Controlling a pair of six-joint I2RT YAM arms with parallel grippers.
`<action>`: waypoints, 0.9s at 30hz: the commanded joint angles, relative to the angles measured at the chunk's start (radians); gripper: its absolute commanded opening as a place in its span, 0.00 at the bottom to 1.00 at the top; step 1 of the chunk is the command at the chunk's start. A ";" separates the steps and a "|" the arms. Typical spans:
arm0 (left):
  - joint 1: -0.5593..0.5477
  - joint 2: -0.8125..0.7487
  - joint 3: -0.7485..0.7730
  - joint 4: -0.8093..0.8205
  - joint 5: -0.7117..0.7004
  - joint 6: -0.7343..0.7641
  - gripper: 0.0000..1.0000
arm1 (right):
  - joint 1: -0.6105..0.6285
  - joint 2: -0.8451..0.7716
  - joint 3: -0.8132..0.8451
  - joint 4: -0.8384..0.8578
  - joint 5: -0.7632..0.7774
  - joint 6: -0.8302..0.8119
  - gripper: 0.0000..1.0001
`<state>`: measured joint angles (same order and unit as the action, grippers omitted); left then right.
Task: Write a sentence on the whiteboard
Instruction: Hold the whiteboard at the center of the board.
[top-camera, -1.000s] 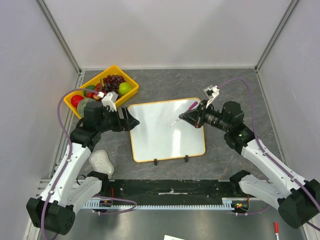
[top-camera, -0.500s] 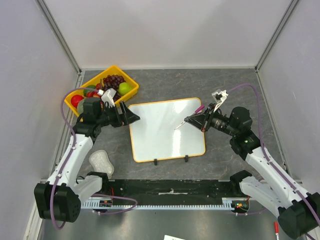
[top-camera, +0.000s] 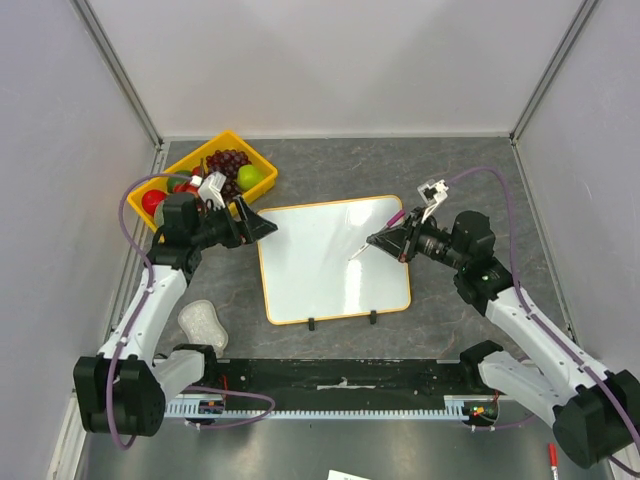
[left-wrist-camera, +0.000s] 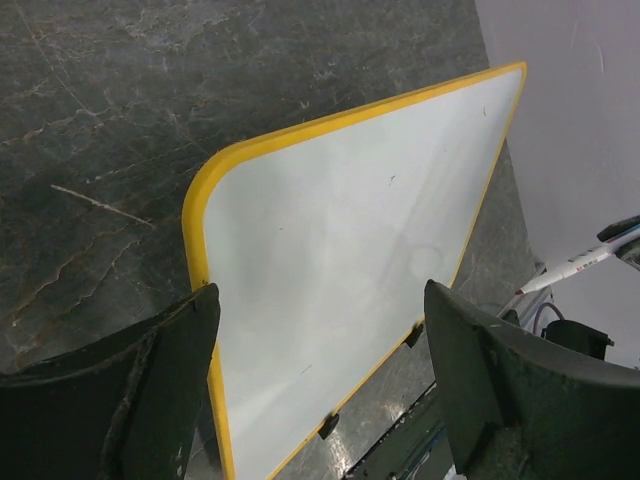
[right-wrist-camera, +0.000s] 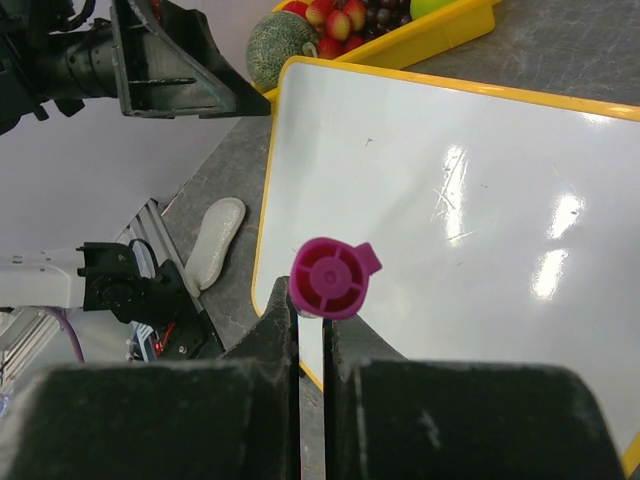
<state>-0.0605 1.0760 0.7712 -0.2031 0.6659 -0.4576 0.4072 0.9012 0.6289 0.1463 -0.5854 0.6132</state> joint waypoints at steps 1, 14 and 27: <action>0.007 -0.065 0.002 0.073 0.044 -0.007 0.88 | -0.008 0.048 0.049 0.096 0.016 0.011 0.00; 0.008 -0.116 0.003 0.067 0.040 0.034 0.89 | -0.007 0.041 -0.067 0.384 0.064 0.149 0.00; 0.008 -0.099 -0.003 0.054 0.057 0.053 0.89 | -0.005 -0.022 -0.141 0.369 0.099 0.111 0.00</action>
<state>-0.0566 0.9737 0.7620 -0.1692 0.6937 -0.4480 0.4026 0.9104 0.4969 0.4625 -0.5137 0.7406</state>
